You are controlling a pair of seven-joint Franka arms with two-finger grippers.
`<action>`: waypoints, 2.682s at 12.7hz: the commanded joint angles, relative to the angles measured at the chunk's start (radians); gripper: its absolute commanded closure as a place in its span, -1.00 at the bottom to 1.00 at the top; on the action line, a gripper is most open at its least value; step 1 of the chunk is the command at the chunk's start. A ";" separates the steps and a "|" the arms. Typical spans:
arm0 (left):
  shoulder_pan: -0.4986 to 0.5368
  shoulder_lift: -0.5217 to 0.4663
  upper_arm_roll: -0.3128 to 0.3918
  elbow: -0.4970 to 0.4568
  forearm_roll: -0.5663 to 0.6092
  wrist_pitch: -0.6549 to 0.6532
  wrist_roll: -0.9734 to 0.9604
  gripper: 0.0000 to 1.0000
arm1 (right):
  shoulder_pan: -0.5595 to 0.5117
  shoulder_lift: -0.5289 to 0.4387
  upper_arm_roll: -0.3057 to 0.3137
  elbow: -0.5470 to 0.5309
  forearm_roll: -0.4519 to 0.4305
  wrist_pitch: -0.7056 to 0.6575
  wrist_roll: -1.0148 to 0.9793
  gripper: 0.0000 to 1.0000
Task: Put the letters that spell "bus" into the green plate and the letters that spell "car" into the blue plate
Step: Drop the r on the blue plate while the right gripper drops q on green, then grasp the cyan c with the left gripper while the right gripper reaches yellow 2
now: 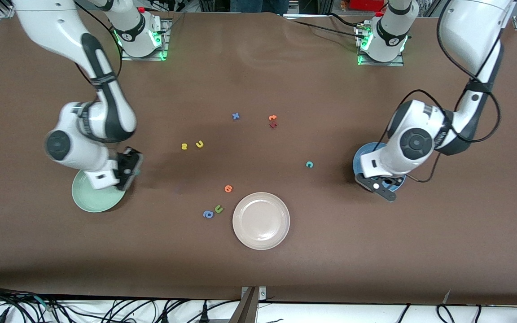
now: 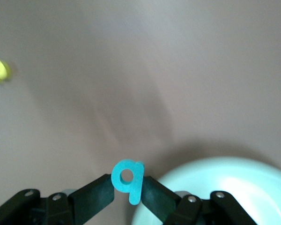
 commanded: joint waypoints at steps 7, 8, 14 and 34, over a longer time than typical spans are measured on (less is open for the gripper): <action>-0.044 0.000 -0.050 0.036 -0.160 -0.054 -0.063 -1.00 | 0.001 0.075 -0.127 -0.068 0.016 0.213 0.113 1.00; -0.085 0.002 -0.048 0.040 -0.187 -0.052 -0.127 -1.00 | 0.001 0.077 -0.127 -0.066 0.016 0.215 0.154 1.00; -0.253 0.092 -0.039 0.057 -0.170 0.070 -0.392 -1.00 | 0.001 0.049 -0.122 -0.063 0.016 0.206 0.179 -0.46; -0.288 0.239 -0.039 0.057 0.057 0.187 -0.708 0.41 | 0.063 -0.089 0.335 -0.275 -0.103 0.187 1.594 -0.71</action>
